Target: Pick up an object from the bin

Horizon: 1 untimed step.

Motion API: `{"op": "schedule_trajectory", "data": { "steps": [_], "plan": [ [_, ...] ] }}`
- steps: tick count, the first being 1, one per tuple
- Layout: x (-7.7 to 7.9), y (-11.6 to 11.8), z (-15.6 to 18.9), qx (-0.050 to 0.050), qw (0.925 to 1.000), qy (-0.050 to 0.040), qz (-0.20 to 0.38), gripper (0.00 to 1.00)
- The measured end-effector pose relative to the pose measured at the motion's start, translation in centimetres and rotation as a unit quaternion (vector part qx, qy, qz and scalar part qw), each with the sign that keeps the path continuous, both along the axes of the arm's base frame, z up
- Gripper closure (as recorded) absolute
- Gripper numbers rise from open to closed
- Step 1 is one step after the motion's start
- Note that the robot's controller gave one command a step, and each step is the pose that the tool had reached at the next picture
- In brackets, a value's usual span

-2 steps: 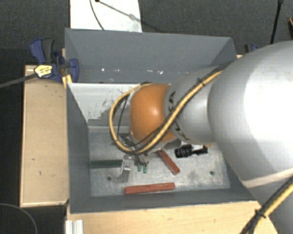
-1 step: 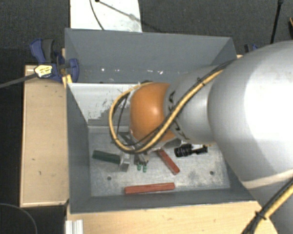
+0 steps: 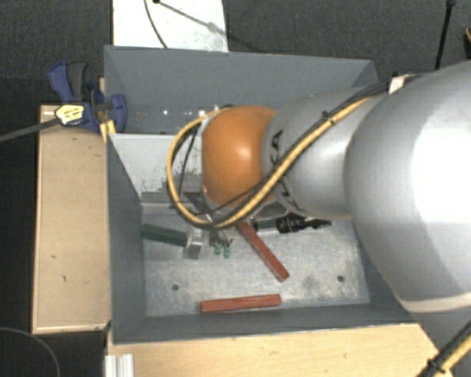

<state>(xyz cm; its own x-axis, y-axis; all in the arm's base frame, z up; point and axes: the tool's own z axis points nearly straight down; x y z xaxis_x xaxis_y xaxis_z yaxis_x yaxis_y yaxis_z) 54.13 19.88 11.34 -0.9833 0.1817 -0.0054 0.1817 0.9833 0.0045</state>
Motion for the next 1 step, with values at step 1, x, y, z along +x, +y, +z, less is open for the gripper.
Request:
{"op": "schedule_trajectory", "data": {
  "steps": [1],
  "plan": [
    [2.85,-2.16,13.4,0.0,1.0,-0.0027,-0.002,1.0]
  ]
}}
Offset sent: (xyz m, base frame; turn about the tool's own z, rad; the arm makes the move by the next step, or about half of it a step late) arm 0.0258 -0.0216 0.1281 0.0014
